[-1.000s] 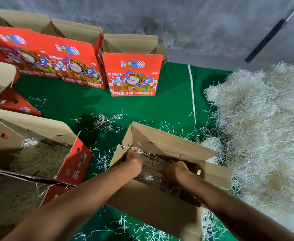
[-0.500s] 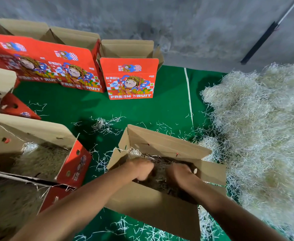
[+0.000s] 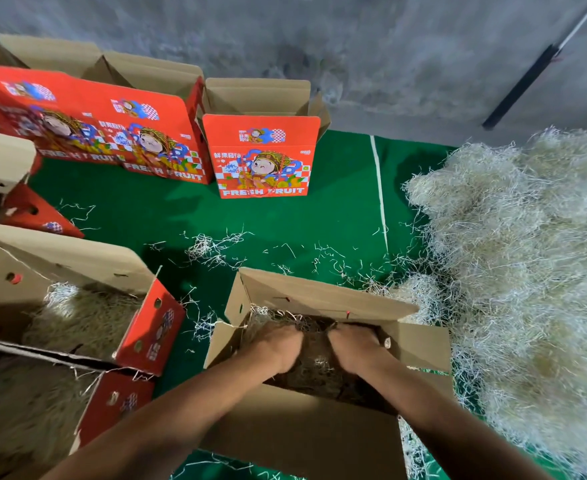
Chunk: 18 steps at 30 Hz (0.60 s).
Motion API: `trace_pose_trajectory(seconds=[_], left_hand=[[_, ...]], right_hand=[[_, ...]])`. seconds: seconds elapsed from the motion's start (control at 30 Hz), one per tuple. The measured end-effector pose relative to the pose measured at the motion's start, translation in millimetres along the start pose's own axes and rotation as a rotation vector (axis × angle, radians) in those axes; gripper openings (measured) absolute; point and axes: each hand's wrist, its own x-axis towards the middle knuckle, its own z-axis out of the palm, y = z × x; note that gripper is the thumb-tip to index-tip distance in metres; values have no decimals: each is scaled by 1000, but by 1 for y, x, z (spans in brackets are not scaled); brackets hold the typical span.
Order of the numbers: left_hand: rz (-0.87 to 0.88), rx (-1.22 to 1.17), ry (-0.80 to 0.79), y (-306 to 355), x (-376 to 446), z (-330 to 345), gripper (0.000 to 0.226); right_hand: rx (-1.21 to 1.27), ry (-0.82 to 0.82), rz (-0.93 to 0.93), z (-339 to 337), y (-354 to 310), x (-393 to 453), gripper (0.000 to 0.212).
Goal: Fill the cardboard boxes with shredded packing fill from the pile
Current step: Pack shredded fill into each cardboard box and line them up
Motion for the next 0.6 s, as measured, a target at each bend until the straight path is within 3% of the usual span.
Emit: trace_pose_trajectory(seconds=[0.1,0.2,0.3,0.4,0.6], left_hand=[[100,101,-80,-10,5,-6,53],[11,135,-133,-18,6,-14,56],[-4,-30,19,-17,-4,-27,40],[0,-233,122,-14,-22,-50,13],[93,-389,261,2,-68,-94,9]], right_hand=[[-19,-121,18,10,-5,-6,56],[-7,-106,20,6,-11,-12,58],[123,52,16,-4,-9,-20,33],[198,205,8,-21,-1,-36,29],[315,485,7,-50,15,-69,18]])
